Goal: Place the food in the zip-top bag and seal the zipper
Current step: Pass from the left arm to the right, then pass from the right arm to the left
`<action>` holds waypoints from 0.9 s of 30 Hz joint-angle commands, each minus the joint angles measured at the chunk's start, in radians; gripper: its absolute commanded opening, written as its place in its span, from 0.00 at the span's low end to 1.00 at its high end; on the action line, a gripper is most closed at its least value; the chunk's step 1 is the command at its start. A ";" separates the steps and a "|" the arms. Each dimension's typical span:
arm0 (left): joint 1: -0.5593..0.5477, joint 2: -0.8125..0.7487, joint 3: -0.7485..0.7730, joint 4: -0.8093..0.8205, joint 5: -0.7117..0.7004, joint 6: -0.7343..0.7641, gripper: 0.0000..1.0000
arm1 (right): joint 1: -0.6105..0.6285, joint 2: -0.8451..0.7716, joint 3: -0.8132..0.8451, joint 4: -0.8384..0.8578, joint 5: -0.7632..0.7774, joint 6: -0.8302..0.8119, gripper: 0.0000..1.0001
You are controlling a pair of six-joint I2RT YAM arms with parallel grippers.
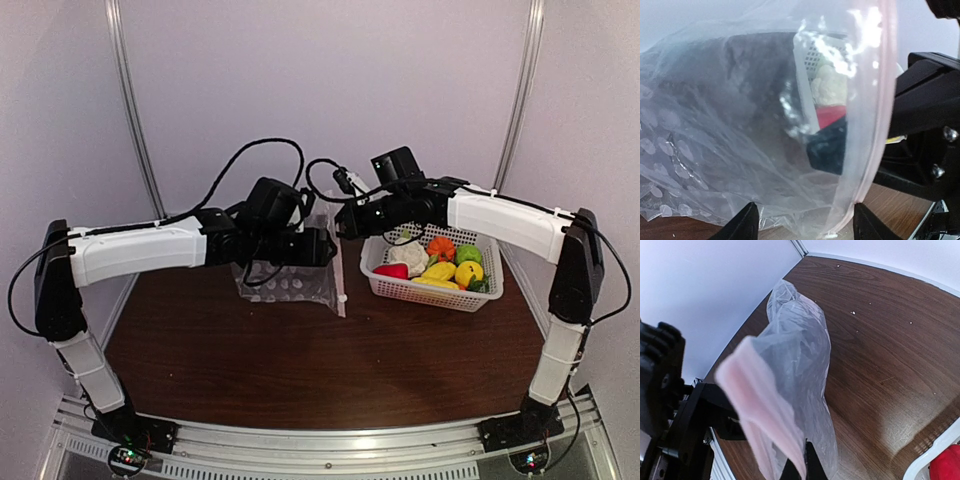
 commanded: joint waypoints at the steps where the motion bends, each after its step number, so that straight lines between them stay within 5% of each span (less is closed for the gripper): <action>1: -0.023 0.007 0.044 0.058 0.019 0.063 0.66 | 0.001 -0.022 -0.013 0.000 0.067 0.029 0.00; 9: -0.054 0.001 0.046 0.049 -0.119 0.064 0.65 | 0.002 -0.031 -0.027 0.010 0.059 0.049 0.00; 17: -0.054 0.050 0.090 -0.036 -0.232 0.041 0.51 | 0.001 -0.078 -0.065 0.015 0.071 0.050 0.00; 27: -0.073 0.034 0.056 0.059 -0.145 0.071 0.66 | 0.002 -0.111 -0.097 0.034 0.057 0.070 0.00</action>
